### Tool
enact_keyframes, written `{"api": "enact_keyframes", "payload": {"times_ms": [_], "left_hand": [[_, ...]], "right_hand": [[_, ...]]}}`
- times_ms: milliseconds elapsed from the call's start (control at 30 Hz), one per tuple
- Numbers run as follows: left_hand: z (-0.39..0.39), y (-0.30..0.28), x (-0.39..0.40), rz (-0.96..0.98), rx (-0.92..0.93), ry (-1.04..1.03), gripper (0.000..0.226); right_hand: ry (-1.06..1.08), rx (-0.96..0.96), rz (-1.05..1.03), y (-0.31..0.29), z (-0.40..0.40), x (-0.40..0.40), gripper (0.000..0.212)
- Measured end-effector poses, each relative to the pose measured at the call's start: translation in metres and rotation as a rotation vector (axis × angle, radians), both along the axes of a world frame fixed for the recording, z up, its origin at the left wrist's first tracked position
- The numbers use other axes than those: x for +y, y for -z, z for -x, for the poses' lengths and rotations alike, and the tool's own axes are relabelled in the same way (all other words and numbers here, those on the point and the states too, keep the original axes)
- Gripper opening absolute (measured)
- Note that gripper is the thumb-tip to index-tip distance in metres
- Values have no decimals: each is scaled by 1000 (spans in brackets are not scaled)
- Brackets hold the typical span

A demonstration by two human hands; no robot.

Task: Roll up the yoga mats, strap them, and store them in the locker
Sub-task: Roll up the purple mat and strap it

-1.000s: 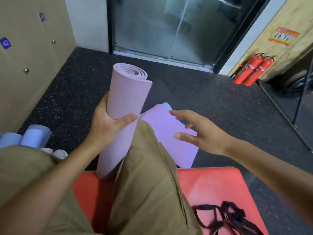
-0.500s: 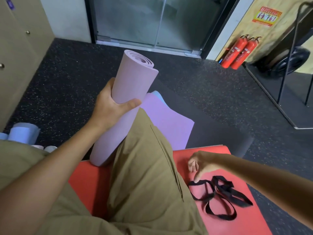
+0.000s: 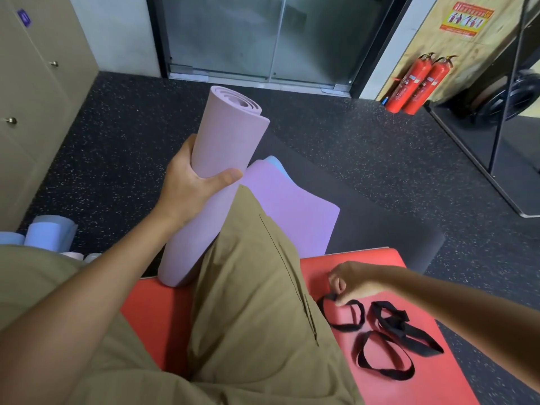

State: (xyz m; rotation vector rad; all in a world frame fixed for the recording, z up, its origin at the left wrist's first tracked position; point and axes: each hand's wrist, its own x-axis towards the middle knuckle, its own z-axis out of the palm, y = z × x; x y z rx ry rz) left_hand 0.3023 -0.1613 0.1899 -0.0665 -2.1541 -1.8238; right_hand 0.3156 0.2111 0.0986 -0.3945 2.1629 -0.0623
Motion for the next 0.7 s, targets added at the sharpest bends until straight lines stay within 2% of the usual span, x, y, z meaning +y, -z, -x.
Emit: {"api": "enact_keyframes", "payload": {"times_ms": [67,133,267,333,400,500,600,700], "left_hand": [[0,0,0,-6,1,-1,58],[1,1,-1,-14,-1,-5,59],[0,1,-3,-21,-6,-8,59],[-1,1,-4,-27,-4,-11,60],[-2,0,-4,-30,-3,-15,60],[-2,0,-5,-25,-2,-19,60],[-2,1,-7,-37,-1,-28,61],[0,2,-9,-52,-4,-33,62]], "right_hand": [[188,-16,123,-6,8,-1,25],[435,-91,347,-10,14,-5,33],[848,-236,708,-15,18,-20,15],[972,-275,818,-16,21,-28,19],[1032,-313,881,-18,24,-35,22],[1065,-407,954,-25,30,-43,14],[1136,-462,1100,-33,40,-47,25],[1089,-436,1206,-47,49,-53,48]]}}
